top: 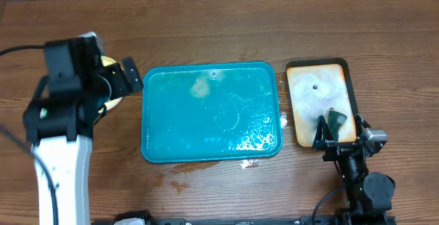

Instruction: Clean dirty plates on tray and stack at the side

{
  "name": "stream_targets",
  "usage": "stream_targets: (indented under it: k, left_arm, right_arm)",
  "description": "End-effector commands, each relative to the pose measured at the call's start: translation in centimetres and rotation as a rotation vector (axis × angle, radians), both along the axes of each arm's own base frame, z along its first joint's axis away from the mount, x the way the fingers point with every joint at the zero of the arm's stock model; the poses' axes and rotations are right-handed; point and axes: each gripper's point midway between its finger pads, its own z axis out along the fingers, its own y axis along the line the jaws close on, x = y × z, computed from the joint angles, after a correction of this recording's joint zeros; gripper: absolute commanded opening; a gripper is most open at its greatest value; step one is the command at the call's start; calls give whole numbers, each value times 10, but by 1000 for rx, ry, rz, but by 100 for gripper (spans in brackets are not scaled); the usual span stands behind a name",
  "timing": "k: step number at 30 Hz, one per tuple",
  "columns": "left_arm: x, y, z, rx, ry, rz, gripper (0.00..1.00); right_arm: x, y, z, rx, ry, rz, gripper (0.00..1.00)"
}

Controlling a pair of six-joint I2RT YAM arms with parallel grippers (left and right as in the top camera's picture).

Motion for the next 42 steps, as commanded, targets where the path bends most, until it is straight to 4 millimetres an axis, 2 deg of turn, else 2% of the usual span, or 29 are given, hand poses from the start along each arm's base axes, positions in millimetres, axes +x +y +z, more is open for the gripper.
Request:
stream_targets:
  k: [1, 5, 8, 12, 16, 20, 25, 36, 39, 42]
  left_arm:
    - [-3, -20, 60, 114, -234, -137, 100]
    - [-6, -45, 124, 228, -503, -263, 100]
    - [-20, -50, 163, 248, -657, -267, 100]
    - [-44, -50, 192, 260, -809, -253, 100]
    - [-71, -46, 198, 277, -919, -230, 100]
    - [-87, -40, 174, 289, -952, -204, 100]
    - [-96, -38, 116, 289, -926, -203, 100]
    - [-96, -46, -12, 222, -855, -238, 100]
    - [-96, -48, -39, 202, -835, -250, 100]
    - [-97, -50, -55, 192, -831, -256, 100]
  right_arm:
    - [0, -4, -1, 0, -7, -18, 100]
    - [0, -4, -1, 0, -7, -18, 100]
    - [0, -4, -1, 0, -7, -18, 100]
    - [0, -4, -1, 0, -7, -18, 100]
    - [0, -4, -1, 0, -7, -18, 100]
    - [0, -4, -1, 0, -7, -18, 100]
    - [0, -4, -1, 0, -7, -18, 100]
    - [0, -4, -1, 0, -7, -18, 100]
    - [0, -4, -1, 0, -7, -18, 100]
    - [0, -4, -1, 0, -7, -18, 100]
